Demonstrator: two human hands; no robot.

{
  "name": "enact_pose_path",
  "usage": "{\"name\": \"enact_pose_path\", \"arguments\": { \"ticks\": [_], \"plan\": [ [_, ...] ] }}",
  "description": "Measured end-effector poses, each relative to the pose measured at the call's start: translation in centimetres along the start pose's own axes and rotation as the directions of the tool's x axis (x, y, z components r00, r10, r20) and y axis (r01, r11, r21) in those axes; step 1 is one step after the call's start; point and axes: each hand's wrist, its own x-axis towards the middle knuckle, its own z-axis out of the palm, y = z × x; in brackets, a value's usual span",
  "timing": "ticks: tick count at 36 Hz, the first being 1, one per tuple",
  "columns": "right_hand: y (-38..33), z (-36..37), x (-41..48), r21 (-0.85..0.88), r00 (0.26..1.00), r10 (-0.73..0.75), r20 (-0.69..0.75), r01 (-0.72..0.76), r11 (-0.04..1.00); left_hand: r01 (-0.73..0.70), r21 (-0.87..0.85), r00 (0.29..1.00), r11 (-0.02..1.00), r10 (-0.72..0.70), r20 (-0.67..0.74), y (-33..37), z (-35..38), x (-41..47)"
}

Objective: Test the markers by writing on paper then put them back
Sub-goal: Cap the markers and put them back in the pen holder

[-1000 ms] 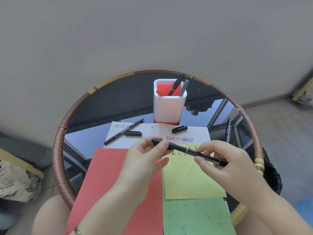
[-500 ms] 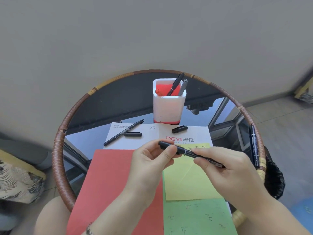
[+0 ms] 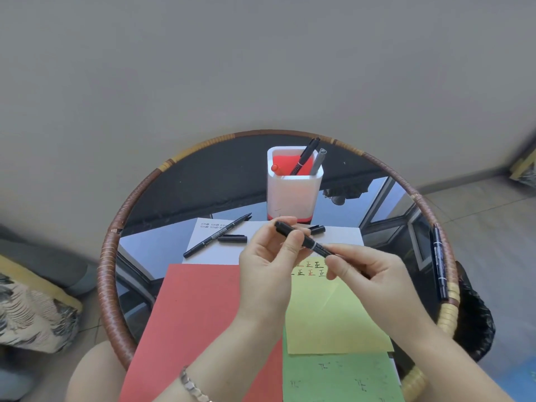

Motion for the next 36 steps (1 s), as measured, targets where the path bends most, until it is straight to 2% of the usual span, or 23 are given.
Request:
{"name": "enact_pose_path", "arguments": {
  "ticks": [2,4,6,8,9,11,13,17,20,23,25,27,29,30,32,34,36],
  "plan": [
    [0.1,-0.1,0.4,-0.123,0.998,-0.017,0.056,0.024,0.992,-0.107,0.038,0.991,0.994,0.109,-0.083,0.3,0.5,-0.1],
    [0.7,-0.5,0.9,-0.355,0.995,-0.015,0.097,0.048,0.934,-0.294,0.160,0.939,0.942,0.316,-0.133,1.1,1.0,-0.1],
    [1.4,-1.5,1.2,-0.495,0.998,-0.002,0.058,0.030,0.868,-0.542,0.273,0.805,0.795,0.584,-0.103,2.5,1.2,0.3],
    [2.1,-2.8,1.3,-0.548,1.000,-0.004,-0.022,-0.009,0.836,-0.724,0.316,0.638,0.614,0.770,-0.035,3.7,1.3,1.3],
    [2.4,-3.5,1.3,-0.573,0.998,-0.003,-0.064,-0.034,0.819,-0.771,0.327,0.576,0.547,0.818,-0.009,4.1,1.3,2.0],
    [2.9,-4.9,1.2,-0.634,0.989,0.002,-0.149,-0.097,0.767,-0.801,0.364,0.522,0.474,0.852,0.038,4.8,1.3,3.6],
    [3.4,-6.1,1.2,-0.702,0.972,0.015,-0.234,-0.179,0.690,-0.768,0.429,0.560,0.475,0.824,0.091,5.1,1.4,5.4],
    [4.1,-8.0,1.1,-0.755,0.930,0.106,-0.353,-0.350,0.555,-0.559,0.623,0.768,0.548,0.625,0.140,4.2,1.4,8.3],
    [4.5,-8.5,0.9,-0.781,0.907,0.200,-0.372,-0.422,0.461,-0.468,0.729,0.841,0.500,0.505,0.193,3.5,1.1,9.3],
    [4.9,-8.5,0.8,-0.787,0.905,0.245,-0.347,-0.423,0.449,-0.462,0.781,0.839,0.419,0.492,0.232,3.0,0.7,9.2],
    [5.2,-8.6,0.9,-0.786,0.912,0.222,-0.344,-0.409,0.463,-0.516,0.793,0.774,0.325,0.574,0.268,2.5,0.5,8.4],
    [5.5,-8.6,1.0,-0.769,0.914,0.201,-0.352,-0.405,0.494,-0.583,0.786,0.671,0.206,0.667,0.323,1.7,0.3,7.1],
    [5.9,-8.6,1.0,-0.754,0.914,0.188,-0.360,-0.404,0.519,-0.636,0.760,0.624,0.133,0.667,0.406,0.4,0.1,6.0],
    [6.0,-8.6,1.0,-0.744,0.914,0.178,-0.364,-0.400,0.536,-0.658,0.744,0.634,0.118,0.619,0.463,-0.3,-0.1,5.7],
    [6.3,-8.7,1.0,-0.711,0.916,0.156,-0.370,-0.388,0.587,-0.655,0.748,0.704,0.105,0.446,0.553,-1.7,-0.1,5.3],
    [6.2,-8.8,0.8,-0.655,0.913,0.147,-0.381,-0.378,0.654,-0.593,0.803,0.789,0.069,0.250,0.561,-2.8,0.2,5.1],
    [5.9,-8.8,0.3,-0.588,0.916,0.123,-0.383,-0.344,0.732,-0.544,0.839,0.829,0.007,0.155,0.537,-4.0,0.4,5.5]
  ]
}}
